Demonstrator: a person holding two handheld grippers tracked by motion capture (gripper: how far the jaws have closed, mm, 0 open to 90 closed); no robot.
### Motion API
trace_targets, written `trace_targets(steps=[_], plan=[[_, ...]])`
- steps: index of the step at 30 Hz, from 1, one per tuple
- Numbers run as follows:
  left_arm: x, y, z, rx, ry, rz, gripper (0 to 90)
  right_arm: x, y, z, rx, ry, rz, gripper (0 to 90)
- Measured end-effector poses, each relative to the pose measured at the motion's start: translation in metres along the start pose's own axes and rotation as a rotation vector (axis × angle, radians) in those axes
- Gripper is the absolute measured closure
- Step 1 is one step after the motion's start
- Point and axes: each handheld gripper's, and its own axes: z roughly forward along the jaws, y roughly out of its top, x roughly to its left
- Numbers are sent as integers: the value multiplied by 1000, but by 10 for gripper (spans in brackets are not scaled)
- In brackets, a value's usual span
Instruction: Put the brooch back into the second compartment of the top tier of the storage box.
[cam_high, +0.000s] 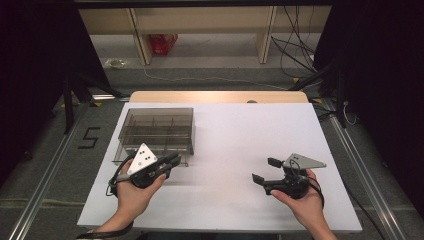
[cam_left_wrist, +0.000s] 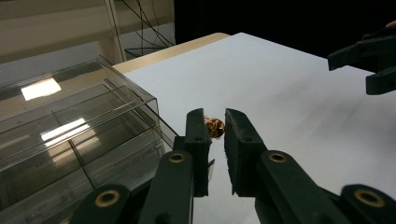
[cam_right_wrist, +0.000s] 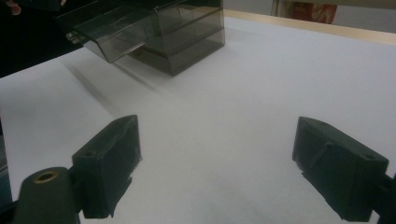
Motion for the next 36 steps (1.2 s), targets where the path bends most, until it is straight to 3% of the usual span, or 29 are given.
trace_targets(steps=[36], plan=[[9,1,-5,-11,37,-8,798,0,0,0,-1,-1,-3,160]])
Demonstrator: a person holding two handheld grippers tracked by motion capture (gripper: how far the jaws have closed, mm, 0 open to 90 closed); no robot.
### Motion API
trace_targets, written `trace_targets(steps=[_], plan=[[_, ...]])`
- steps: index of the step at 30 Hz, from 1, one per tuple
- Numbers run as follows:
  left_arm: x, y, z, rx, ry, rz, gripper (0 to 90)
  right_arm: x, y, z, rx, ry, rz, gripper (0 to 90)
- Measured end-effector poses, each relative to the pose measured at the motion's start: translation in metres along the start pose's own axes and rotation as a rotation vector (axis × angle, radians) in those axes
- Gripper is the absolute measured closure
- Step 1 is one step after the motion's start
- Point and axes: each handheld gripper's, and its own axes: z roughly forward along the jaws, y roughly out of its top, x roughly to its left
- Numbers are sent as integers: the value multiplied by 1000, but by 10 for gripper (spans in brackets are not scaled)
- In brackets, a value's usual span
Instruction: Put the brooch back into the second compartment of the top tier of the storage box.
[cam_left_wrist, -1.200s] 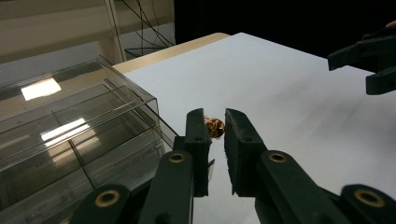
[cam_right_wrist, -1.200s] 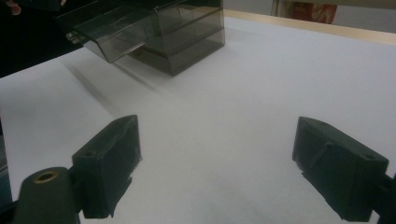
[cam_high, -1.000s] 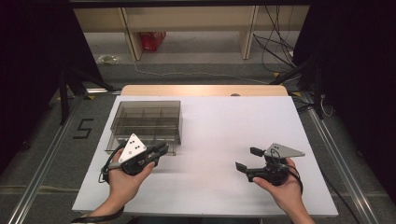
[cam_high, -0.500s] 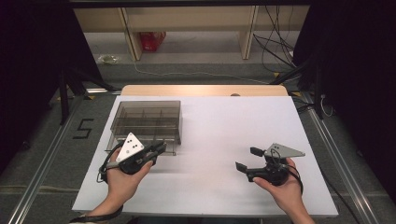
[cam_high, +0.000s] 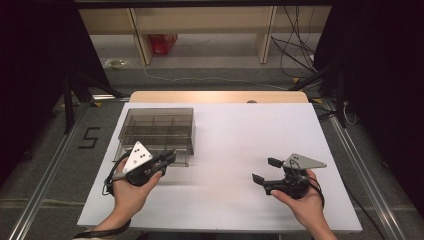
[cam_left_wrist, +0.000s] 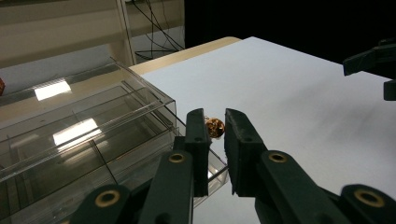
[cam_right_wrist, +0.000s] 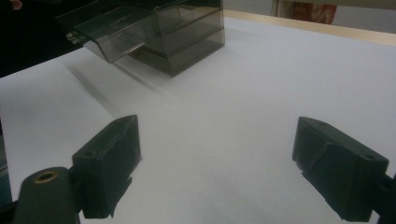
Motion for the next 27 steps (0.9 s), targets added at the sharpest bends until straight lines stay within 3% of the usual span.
trace_targets(steps=[27], plan=[[11,-1,-3,-4,36,-10,798,0,0,0,0,0,-1,160]])
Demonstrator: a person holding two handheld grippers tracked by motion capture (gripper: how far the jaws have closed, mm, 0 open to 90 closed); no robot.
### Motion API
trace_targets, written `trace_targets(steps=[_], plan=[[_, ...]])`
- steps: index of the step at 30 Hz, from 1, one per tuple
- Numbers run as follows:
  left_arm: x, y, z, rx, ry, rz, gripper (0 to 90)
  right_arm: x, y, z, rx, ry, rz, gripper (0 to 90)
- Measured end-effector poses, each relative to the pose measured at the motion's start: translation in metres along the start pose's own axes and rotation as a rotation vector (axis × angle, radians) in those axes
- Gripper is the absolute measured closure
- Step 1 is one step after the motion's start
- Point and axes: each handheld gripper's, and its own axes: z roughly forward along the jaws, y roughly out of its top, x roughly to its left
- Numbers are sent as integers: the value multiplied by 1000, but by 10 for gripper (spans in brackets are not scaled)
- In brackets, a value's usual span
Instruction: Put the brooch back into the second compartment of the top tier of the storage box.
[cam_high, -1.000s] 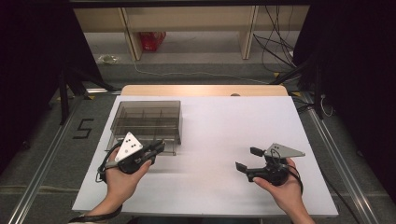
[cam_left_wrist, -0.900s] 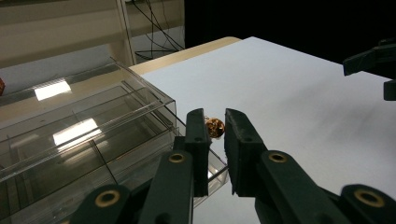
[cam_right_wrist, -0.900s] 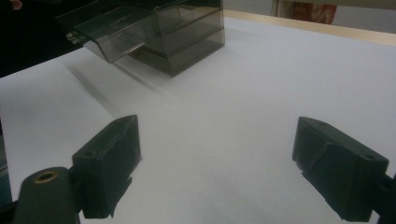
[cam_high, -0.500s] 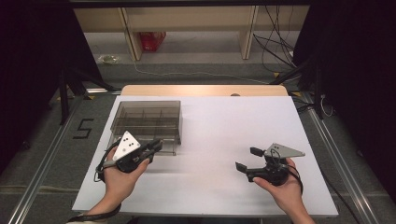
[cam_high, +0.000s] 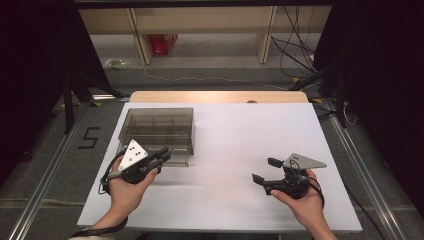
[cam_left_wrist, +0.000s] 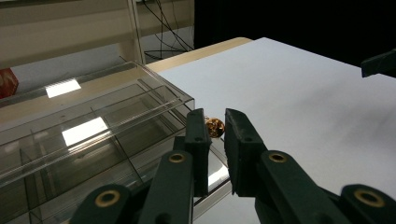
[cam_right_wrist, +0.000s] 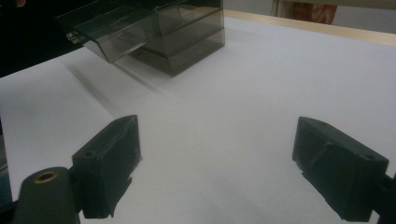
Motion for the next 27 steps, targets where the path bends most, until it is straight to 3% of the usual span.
trace_targets(steps=[27], plan=[[11,0,-3,-9,32,-15,798,0,0,0,1,1,2,160]])
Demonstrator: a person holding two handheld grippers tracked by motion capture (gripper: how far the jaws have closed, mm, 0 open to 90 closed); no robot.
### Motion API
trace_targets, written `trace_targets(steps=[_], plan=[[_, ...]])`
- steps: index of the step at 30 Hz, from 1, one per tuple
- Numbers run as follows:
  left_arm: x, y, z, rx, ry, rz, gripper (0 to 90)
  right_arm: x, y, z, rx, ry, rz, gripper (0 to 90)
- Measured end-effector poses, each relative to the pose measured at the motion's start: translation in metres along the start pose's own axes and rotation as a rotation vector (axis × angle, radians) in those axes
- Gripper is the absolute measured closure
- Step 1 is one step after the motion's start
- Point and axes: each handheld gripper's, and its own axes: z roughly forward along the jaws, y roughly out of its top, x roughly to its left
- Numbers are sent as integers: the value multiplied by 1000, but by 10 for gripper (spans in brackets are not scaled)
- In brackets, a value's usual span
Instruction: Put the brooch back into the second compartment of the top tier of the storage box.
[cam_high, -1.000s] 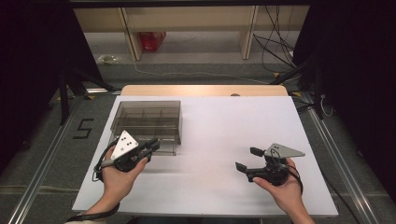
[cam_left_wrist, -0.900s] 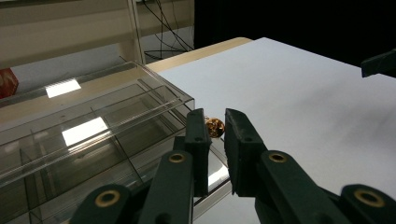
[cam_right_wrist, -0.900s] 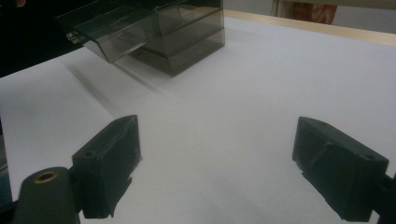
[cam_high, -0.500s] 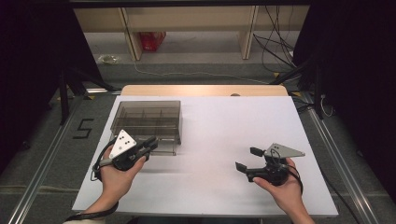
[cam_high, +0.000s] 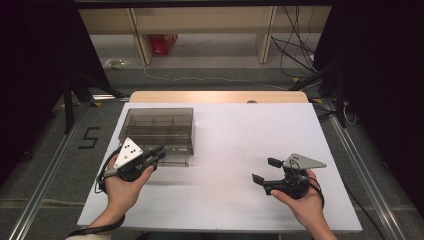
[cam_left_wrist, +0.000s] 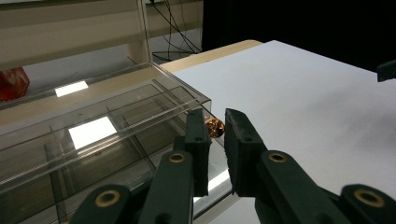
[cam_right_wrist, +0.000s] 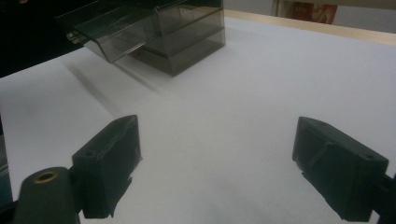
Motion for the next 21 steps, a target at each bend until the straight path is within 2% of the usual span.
trace_targets(steps=[21], plan=[[13,-1,-4,2,41,-10,798,0,0,0,0,-1,0,160]])
